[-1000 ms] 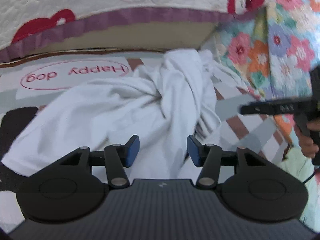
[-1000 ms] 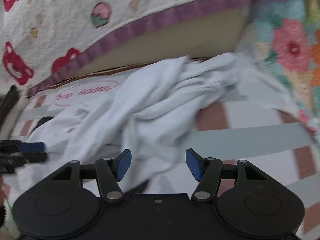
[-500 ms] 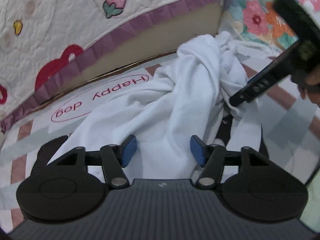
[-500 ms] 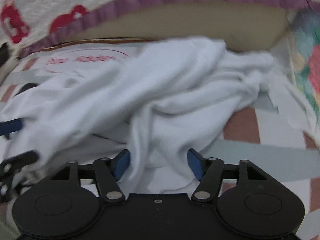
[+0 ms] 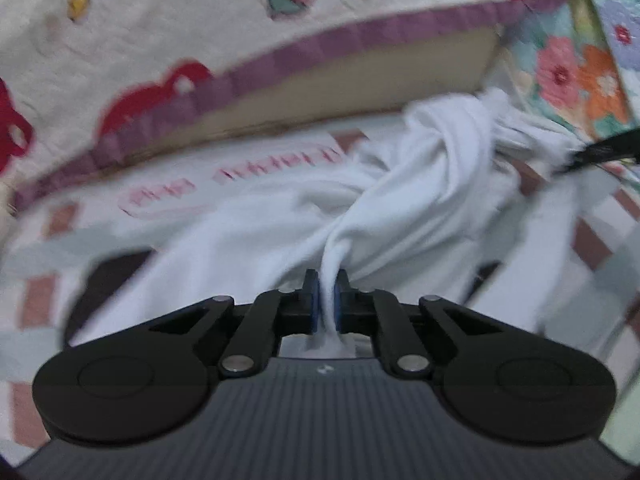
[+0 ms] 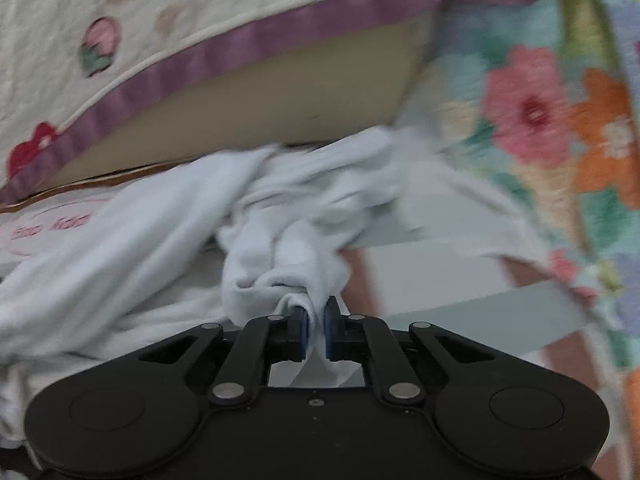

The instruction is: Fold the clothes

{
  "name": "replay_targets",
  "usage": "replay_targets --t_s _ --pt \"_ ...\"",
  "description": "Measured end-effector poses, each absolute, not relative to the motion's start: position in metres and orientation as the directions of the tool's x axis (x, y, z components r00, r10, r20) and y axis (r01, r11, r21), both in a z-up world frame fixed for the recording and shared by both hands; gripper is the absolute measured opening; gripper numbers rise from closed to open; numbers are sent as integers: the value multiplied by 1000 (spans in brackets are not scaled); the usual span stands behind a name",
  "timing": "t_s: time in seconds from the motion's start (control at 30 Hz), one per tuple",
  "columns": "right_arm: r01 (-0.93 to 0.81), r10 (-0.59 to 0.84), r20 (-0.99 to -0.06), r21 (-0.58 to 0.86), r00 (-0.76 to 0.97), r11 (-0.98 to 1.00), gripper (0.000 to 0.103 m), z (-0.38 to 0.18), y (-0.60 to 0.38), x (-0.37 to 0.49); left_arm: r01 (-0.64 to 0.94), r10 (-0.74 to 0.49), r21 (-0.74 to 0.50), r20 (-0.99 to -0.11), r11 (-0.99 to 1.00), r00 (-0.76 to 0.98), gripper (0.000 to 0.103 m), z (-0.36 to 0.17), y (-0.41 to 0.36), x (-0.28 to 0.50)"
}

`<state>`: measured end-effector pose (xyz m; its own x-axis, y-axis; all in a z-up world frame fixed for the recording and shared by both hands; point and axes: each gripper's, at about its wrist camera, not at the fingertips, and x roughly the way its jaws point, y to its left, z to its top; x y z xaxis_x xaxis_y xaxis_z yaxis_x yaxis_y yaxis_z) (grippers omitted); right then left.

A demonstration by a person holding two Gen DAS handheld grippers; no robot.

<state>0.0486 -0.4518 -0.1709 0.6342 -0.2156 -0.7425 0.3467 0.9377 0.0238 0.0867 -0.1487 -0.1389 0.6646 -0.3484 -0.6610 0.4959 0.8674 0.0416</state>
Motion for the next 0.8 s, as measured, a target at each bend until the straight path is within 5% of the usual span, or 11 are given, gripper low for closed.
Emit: replay_targets --t_s 0.47,0.63,0.8 --pt "454 -391 -643 -75 659 888 8 -130 -552 76 259 -129 188 -515 947 847 6 -64 -86 264" --pt "461 -445 -597 -137 667 877 7 -107 -571 82 99 7 261 -377 960 926 6 -33 -62 298" --pt "495 -512 -554 -196 656 847 7 -87 -591 80 -38 114 218 -346 975 931 7 -29 -38 329"
